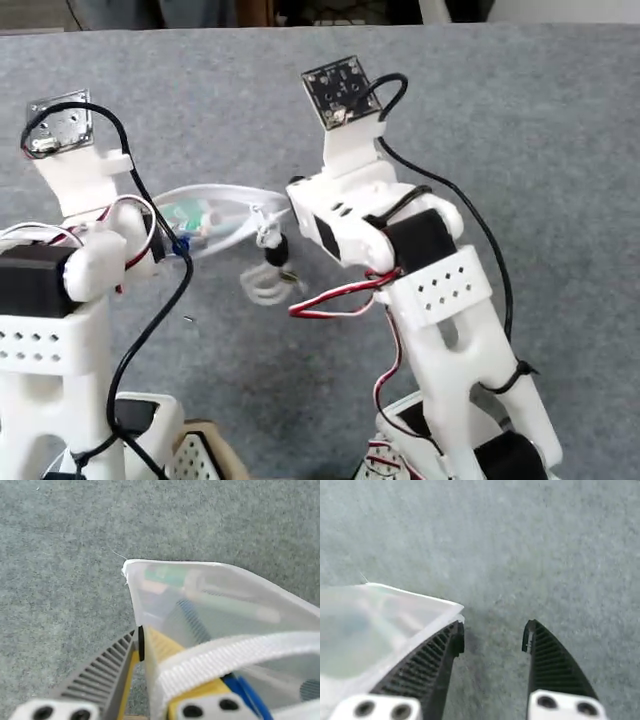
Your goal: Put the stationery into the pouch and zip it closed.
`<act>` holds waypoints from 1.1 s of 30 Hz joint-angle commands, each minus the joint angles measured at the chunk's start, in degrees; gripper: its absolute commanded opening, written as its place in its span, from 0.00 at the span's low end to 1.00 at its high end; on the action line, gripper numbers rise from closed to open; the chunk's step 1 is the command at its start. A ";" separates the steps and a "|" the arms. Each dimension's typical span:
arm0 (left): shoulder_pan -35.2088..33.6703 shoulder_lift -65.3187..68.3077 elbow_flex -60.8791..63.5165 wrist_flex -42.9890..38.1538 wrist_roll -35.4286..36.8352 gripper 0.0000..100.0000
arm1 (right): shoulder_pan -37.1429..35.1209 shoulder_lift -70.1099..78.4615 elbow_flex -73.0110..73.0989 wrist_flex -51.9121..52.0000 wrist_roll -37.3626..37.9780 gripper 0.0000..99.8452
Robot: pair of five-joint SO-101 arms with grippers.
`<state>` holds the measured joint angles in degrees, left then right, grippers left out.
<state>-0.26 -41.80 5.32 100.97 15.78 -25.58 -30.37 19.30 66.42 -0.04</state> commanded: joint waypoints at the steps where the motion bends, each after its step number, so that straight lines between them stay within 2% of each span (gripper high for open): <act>1: 2.95 2.99 -0.48 -0.09 0.00 0.03 | 0.09 -0.57 1.19 0.35 0.70 0.20; 6: -2.15 17.49 -3.21 -0.79 -1.93 0.03 | 0.00 -0.57 1.71 -0.26 0.70 0.20; 11: -8.04 29.10 -14.29 -0.79 -2.37 0.03 | 0.00 -0.22 1.71 -0.26 0.70 0.20; 16: -8.22 35.08 -22.55 -0.62 -2.11 0.03 | -0.26 -0.48 1.63 -0.35 1.58 0.20; 21: -8.13 37.89 -23.60 -0.18 -2.37 0.03 | -0.26 -0.22 2.07 -0.88 13.80 0.20; 25: -8.04 37.89 -21.58 -0.18 -2.37 0.03 | -0.26 -0.13 2.07 -1.14 19.43 0.20; 33: -3.56 37.89 -18.42 -0.18 -2.37 0.03 | -1.49 -0.22 4.44 -5.63 20.22 0.20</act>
<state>-5.27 -6.29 -15.60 101.05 14.02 -25.76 -30.20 23.34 62.29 19.74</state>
